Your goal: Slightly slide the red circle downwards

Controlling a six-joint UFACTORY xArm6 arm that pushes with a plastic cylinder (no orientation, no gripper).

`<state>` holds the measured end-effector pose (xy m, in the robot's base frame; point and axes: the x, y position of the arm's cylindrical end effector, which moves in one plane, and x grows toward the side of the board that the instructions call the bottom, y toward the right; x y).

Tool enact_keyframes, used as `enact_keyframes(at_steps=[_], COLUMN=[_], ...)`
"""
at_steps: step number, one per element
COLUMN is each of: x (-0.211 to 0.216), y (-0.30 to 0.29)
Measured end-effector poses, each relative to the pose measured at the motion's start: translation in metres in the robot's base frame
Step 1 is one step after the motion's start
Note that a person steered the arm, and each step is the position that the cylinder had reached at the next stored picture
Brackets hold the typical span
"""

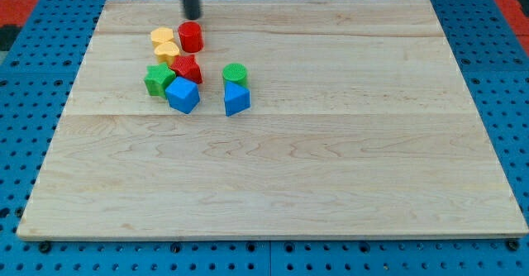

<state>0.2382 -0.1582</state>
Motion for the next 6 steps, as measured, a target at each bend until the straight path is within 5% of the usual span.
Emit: enact_keyframes(at_steps=[2, 3, 5, 6], x=[0.058, 0.041, 0.008, 0.040], y=[0.110, 0.118, -0.080, -0.077])
